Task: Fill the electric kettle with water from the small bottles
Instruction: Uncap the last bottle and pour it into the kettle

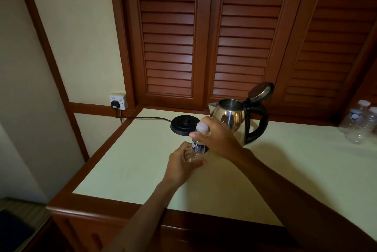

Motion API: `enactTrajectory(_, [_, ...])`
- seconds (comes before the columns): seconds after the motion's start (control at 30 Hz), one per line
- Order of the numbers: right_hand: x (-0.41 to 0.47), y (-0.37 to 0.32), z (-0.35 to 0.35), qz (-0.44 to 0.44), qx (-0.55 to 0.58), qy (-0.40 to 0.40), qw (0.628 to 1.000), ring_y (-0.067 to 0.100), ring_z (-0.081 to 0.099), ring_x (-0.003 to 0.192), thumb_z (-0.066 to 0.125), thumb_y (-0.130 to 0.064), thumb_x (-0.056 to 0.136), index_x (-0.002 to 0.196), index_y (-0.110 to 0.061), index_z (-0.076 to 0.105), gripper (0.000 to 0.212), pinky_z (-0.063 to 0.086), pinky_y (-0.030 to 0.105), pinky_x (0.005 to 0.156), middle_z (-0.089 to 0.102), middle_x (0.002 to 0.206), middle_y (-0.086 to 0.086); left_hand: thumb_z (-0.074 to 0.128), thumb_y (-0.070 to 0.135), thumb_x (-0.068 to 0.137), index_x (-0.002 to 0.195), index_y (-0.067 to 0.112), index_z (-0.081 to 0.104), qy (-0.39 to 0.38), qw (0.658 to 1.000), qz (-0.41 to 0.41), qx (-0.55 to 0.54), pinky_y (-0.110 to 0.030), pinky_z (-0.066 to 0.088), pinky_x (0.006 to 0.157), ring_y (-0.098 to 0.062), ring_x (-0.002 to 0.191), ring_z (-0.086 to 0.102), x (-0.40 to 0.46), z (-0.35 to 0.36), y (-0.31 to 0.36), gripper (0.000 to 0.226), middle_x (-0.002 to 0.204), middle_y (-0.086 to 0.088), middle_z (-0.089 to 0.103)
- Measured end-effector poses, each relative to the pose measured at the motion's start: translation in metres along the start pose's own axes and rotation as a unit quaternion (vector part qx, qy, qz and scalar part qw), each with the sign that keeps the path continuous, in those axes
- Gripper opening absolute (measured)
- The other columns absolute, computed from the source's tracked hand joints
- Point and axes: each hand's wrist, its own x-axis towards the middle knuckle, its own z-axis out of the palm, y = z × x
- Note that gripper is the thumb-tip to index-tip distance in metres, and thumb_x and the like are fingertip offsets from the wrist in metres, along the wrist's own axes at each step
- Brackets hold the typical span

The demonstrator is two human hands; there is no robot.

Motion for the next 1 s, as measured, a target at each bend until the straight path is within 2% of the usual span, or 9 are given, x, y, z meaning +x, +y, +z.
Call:
enactTrajectory(0.07, [-0.007,0.022,0.004,0.042,0.102,0.014,0.994,0.013,0.060,0.088,0.066,-0.046,0.082,0.105,-0.022,0.054,0.036,0.050,0.025,0.073,0.060,0.095,-0.003,0.086,0.029,0.074,0.112,0.029,0.061,-0.017,0.998,0.014,0.063,-0.034,0.058,0.086,-0.011,0.090,0.071,-0.004,0.014,0.005,0.045,0.101,0.008,0.076])
enactTrajectory(0.2, [-0.025,0.064,-0.020,0.091,0.167,0.028,0.981,0.013,0.064,0.084,0.073,-0.035,0.077,0.101,-0.022,0.055,0.033,0.052,0.025,0.074,0.063,0.089,-0.003,0.073,0.049,0.080,0.136,0.036,0.041,-0.036,0.963,0.051,0.260,-0.035,0.058,0.085,-0.017,0.096,0.070,-0.010,0.063,0.017,0.066,0.115,0.006,0.072])
enactTrajectory(0.27, [-0.044,0.090,-0.047,0.094,0.168,0.024,0.981,0.010,0.064,0.085,0.075,-0.031,0.077,0.107,-0.022,0.053,0.038,0.049,0.018,0.069,0.064,0.092,-0.008,0.068,0.046,0.084,0.148,0.037,0.025,-0.068,0.947,0.076,0.305,-0.036,0.057,0.085,-0.022,0.099,0.068,-0.010,0.099,0.029,0.078,0.119,0.002,0.070])
enactTrajectory(0.33, [-0.067,0.122,-0.076,0.114,0.158,0.033,0.980,0.009,0.063,0.089,0.078,-0.031,0.074,0.115,-0.022,0.049,0.051,0.048,0.014,0.068,0.062,0.098,-0.010,0.062,0.042,0.089,0.152,0.032,0.019,-0.104,0.929,0.097,0.341,-0.037,0.055,0.087,-0.026,0.104,0.066,-0.008,0.139,0.045,0.077,0.120,-0.002,0.069])
enactTrajectory(0.5, [-0.125,0.212,-0.145,0.181,0.084,0.085,0.976,0.012,0.055,0.103,0.078,-0.034,0.076,0.134,-0.019,0.032,0.076,0.042,0.012,0.078,0.046,0.116,-0.014,0.050,0.043,0.096,0.155,0.034,0.019,-0.184,0.897,0.126,0.382,-0.036,0.050,0.094,-0.027,0.112,0.063,0.005,0.249,0.077,0.067,0.127,-0.005,0.065])
enactTrajectory(0.63, [-0.159,0.286,-0.196,0.229,0.105,0.157,0.955,0.011,0.057,0.098,0.081,-0.032,0.072,0.134,-0.017,0.034,0.079,0.043,0.007,0.061,0.056,0.118,-0.006,0.052,0.045,0.095,0.150,0.030,0.033,-0.218,0.879,0.150,0.397,-0.034,0.048,0.097,-0.025,0.119,0.061,0.029,0.325,0.094,0.059,0.134,-0.003,0.062])
enactTrajectory(0.8, [-0.175,0.368,-0.239,0.255,0.086,0.229,0.935,0.015,0.063,0.093,0.081,-0.031,0.072,0.125,-0.019,0.041,0.068,0.045,0.013,0.066,0.061,0.108,-0.005,0.056,0.047,0.093,0.140,0.024,0.050,-0.199,0.874,0.172,0.408,-0.032,0.045,0.104,-0.021,0.124,0.057,0.071,0.388,0.097,0.052,0.140,0.001,0.058])
enactTrajectory(0.9, [-0.173,0.408,-0.251,0.274,0.103,0.262,0.920,0.013,0.062,0.092,0.078,-0.033,0.074,0.125,-0.018,0.045,0.062,0.044,0.013,0.066,0.065,0.113,-0.002,0.052,0.052,0.093,0.133,0.023,0.055,-0.164,0.881,0.129,0.425,-0.042,0.037,0.111,-0.016,0.133,0.049,0.086,0.399,0.083,0.050,0.142,0.003,0.056])
enactTrajectory(1.0, [-0.163,0.433,-0.256,0.276,0.103,0.288,0.911,0.009,0.057,0.096,0.076,-0.031,0.078,0.128,-0.016,0.047,0.059,0.039,0.012,0.070,0.063,0.122,0.002,0.050,0.055,0.093,0.131,0.020,0.058,-0.143,0.888,0.102,0.424,-0.042,0.034,0.113,-0.017,0.132,0.050,0.088,0.403,0.074,0.052,0.141,0.002,0.056])
